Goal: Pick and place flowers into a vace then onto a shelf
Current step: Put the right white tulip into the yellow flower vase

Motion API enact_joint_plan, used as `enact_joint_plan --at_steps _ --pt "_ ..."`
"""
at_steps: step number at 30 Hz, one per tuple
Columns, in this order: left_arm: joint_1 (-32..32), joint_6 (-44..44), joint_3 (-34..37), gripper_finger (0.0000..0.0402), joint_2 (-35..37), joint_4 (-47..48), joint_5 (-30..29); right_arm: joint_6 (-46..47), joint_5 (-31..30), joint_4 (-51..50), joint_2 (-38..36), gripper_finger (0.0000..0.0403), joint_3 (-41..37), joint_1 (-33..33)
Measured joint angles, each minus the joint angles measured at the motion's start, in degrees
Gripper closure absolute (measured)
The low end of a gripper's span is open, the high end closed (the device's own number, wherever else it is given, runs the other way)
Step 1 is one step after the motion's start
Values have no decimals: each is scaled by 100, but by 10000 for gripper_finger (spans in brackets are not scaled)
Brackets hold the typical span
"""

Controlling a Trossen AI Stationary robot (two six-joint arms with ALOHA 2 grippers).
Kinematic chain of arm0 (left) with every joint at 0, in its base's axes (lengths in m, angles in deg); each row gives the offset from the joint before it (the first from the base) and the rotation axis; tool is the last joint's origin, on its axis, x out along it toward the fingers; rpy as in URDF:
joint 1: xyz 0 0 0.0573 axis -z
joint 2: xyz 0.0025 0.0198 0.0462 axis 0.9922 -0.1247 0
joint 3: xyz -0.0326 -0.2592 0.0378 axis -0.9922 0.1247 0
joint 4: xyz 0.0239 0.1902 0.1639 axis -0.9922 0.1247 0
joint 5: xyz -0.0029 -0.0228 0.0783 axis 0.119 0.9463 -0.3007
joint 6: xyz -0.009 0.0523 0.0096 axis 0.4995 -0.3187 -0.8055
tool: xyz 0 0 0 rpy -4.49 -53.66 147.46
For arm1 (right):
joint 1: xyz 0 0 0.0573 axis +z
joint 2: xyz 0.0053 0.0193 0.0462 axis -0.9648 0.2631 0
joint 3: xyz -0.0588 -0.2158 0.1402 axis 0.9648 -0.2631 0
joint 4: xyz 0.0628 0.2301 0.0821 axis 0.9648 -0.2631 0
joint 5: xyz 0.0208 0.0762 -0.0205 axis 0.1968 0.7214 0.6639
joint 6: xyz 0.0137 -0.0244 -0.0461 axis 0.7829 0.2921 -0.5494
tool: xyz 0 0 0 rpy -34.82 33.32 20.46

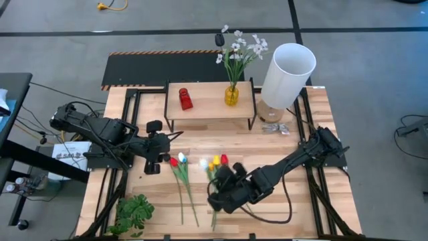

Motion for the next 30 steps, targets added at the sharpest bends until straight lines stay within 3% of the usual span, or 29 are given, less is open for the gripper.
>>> enact_joint_plan --at_steps 5,8,15,19,24,30 --pt "0 -81 0 244 -1 4 216 -513 1398 1187 0 403 4 -39" --pt "0 -171 0 244 0 9 345 -539 1904 1804 0 403 4 -48" --pt "2 -252 0 244 0 200 962 -1514 1982 3513 0 403 8 3" --pt "4 1 0 244 117 606 1074 -2112 1954 3727 0 403 9 39" --pt "2 392 0 244 501 905 1064 -2733 2050 3875 0 403 9 31" --pt "4 866 -2 244 1070 942 661 -4024 2176 4862 0 403 9 -48"
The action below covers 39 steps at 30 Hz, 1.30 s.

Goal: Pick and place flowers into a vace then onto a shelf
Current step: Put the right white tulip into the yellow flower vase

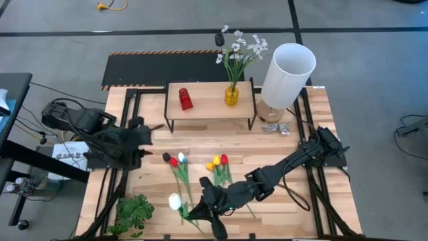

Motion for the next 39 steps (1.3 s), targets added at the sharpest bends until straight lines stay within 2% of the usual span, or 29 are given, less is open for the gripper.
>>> enact_joint_plan --at_steps 10,14,16,19,24,29,33,39 --pt "0 433 0 244 226 -108 -582 -2427 -71 2785 -31 403 8 -740" --pt "0 430 0 244 188 -114 -635 -3118 -92 3157 -31 403 283 -1052" --pt "0 430 0 244 157 -111 -727 -3480 -303 3170 -31 403 497 -1161" --pt "0 430 0 244 168 -94 -736 -4191 -960 3172 -31 403 793 -1252" --pt "0 396 0 244 165 -96 -762 -5599 -2729 3311 -31 403 1198 -1315" --pt "0 310 0 244 165 -96 -840 -7145 -4564 4601 -31 403 1233 -1410" --pt "0 233 0 244 165 -96 -940 -8038 -5052 5543 -31 403 1237 -1534" --pt "0 206 0 244 165 -107 -1016 -8739 -5702 6176 -19 403 1237 -1736"
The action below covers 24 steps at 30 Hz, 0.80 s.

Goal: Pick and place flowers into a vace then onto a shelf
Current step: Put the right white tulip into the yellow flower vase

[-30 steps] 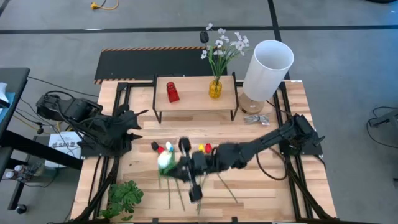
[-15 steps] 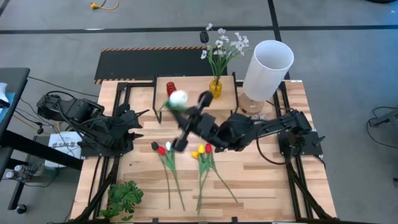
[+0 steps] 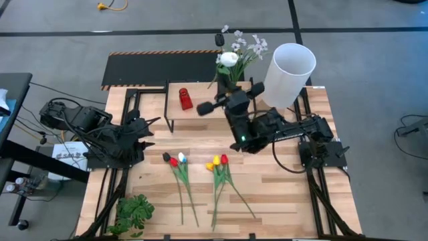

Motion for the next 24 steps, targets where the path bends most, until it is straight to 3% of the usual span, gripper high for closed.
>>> enact_joint_plan --at_steps 8,16,24 --pt "0 1 0 244 0 -3 0 -41 -918 76 18 403 -478 -144" --pt "0 28 0 244 -2 -7 -5 559 -1704 247 23 403 -1345 -51" --pt "0 65 2 244 -10 -9 -8 886 -1909 269 28 403 -1685 -275"
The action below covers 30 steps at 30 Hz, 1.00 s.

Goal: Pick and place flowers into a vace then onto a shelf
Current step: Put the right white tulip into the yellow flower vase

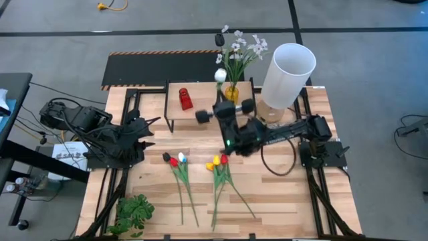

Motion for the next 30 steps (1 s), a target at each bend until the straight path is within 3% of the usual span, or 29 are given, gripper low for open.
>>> enact_joint_plan --at_steps 17,30 --pt "0 -133 2 244 -14 2 -21 -246 -76 -388 -6 403 6 -763" --pt "2 -139 2 244 -12 2 -68 -555 242 -597 -6 403 6 -964"
